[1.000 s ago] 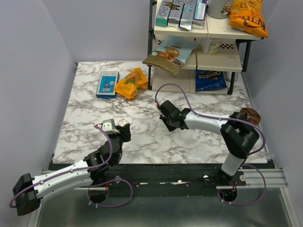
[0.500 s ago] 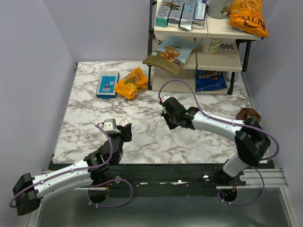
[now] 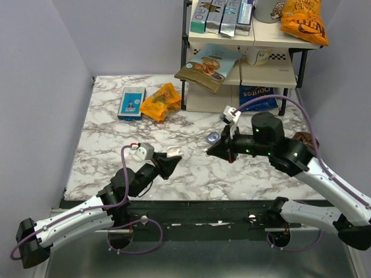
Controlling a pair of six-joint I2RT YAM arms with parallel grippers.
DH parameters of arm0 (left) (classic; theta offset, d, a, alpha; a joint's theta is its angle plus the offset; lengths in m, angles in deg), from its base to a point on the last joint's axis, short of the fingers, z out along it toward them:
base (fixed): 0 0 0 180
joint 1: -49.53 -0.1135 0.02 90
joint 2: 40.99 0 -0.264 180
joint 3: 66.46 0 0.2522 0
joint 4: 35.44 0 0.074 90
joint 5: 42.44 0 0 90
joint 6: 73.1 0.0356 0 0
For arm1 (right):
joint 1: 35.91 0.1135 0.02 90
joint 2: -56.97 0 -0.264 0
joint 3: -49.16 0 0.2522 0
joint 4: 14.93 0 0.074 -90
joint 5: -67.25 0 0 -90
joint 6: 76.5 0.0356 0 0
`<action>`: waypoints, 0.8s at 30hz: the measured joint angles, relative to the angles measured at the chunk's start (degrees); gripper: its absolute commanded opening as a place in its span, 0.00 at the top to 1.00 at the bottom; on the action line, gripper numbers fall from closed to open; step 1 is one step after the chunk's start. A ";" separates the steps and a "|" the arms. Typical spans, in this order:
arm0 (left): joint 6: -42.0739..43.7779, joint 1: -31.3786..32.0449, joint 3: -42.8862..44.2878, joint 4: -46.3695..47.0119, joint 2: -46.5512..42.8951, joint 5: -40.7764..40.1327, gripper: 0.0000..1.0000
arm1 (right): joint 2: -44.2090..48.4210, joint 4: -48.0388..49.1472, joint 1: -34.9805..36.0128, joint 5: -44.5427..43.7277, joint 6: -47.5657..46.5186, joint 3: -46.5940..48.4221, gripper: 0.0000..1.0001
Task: Insert the wireless bluetooth earbuds into the charging case
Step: Pick up the earbud from the center of the board, then place the earbud in the charging case.
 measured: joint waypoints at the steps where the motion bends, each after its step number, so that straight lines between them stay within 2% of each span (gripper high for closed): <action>1: 0.85 -0.48 2.14 -0.37 1.70 4.87 1.00 | 1.64 -0.26 0.02 1.62 -0.37 -0.02 0.99; 7: 4.68 -4.96 10.16 0.13 9.66 30.14 1.00 | 8.70 -1.64 0.74 8.24 -3.96 -1.29 0.99; 11: 7.98 -7.30 14.08 -0.37 16.39 42.32 1.00 | 9.90 -3.30 2.16 8.68 -5.77 -1.31 0.99; 16: 13.66 -7.85 17.99 -4.94 22.58 52.15 1.00 | 9.14 -6.51 4.24 8.81 -7.04 -0.15 0.99; 24: 18.01 -8.37 21.35 -8.44 25.97 62.97 1.00 | 6.91 -8.46 8.02 8.35 -8.61 1.01 0.99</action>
